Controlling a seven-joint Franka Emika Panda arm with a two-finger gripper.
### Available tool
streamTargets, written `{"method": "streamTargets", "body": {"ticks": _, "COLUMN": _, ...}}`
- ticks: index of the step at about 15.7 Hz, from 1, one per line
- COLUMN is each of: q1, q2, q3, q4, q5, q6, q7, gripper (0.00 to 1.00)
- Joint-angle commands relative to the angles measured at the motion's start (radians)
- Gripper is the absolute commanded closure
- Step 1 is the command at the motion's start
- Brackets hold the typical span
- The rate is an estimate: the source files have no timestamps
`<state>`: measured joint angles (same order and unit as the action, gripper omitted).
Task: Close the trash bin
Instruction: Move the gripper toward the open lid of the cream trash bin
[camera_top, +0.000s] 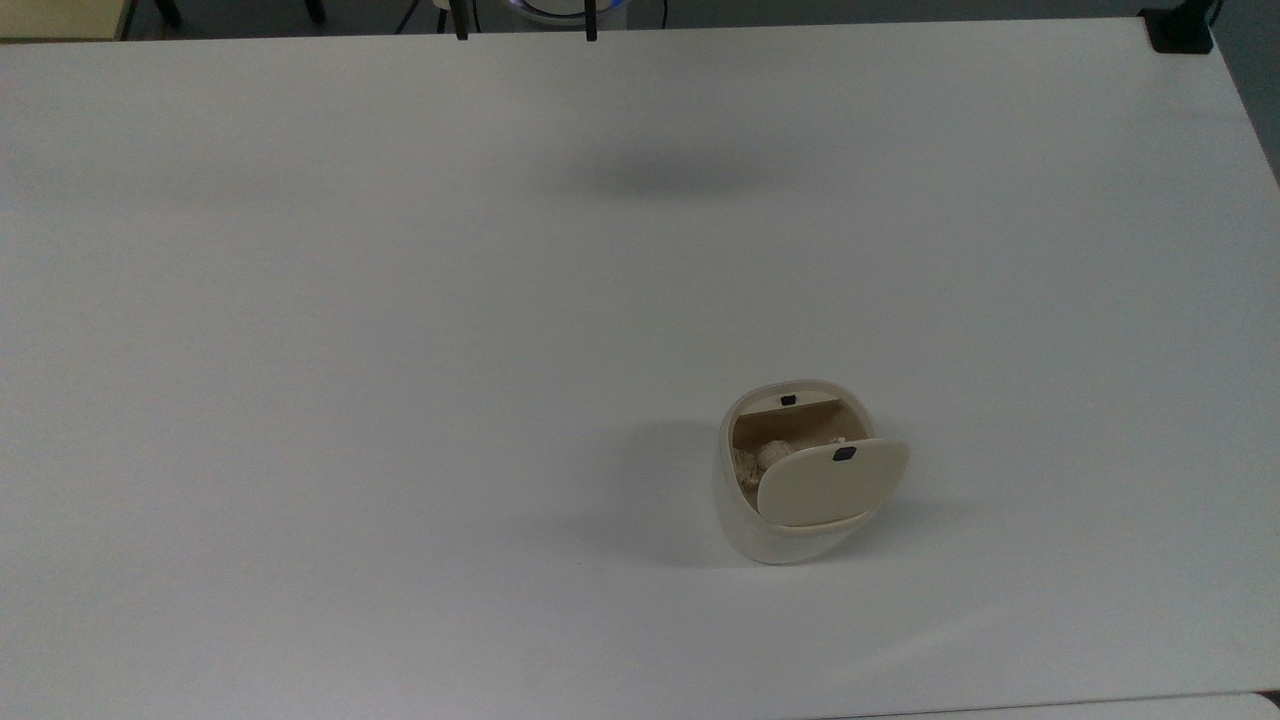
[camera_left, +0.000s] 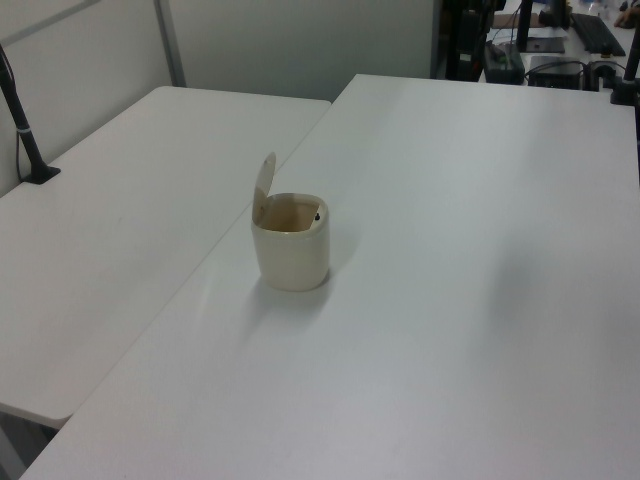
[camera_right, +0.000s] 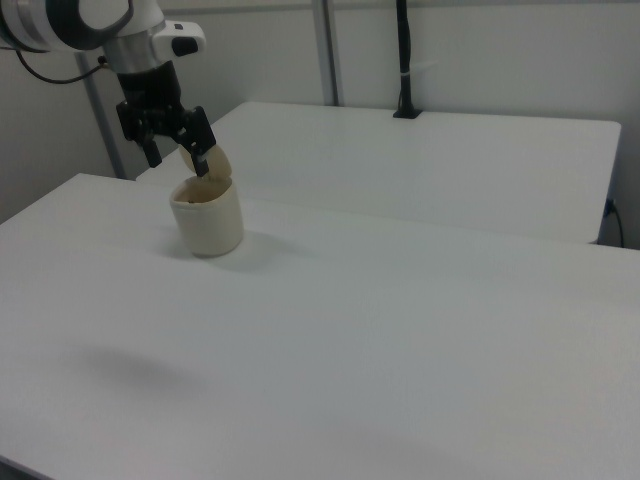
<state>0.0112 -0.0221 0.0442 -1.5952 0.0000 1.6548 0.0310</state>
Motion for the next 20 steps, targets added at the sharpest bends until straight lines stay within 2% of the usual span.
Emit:
{"method": "streamTargets", "body": {"ticks": 1, "q1": 0.016, "q2": -0.002, "q3": -0.009, "q4": 0.005, "q5": -0.011, "q6": -0.03, "q7": -0.014, "gripper": 0.0}}
{"method": "streamTargets", "body": {"ticks": 7, "q1": 0.018, "q2": 0.001, "q3": -0.009, "q4": 0.005, "q5": -0.011, "q6": -0.03, "q7": -0.029, "gripper": 0.0}}
{"method": "streamTargets", "body": {"ticks": 12, "q1": 0.05, "q2": 0.042, "q3": -0.009, "q4": 0.011, "q5": -0.015, "q6": -0.01, "q7": -0.121, "gripper": 0.0}}
{"method": "streamTargets", "body": {"ticks": 17, "q1": 0.099, "q2": 0.086, "q3": -0.009, "q4": 0.018, "q5": -0.029, "q6": 0.128, "q7": -0.109, "gripper": 0.0}}
{"method": "streamTargets", "body": {"ticks": 20, "q1": 0.128, "q2": 0.172, "q3": -0.01, "q4": 0.108, "q5": -0.023, "q6": 0.141, "q7": -0.054, "gripper": 0.06}}
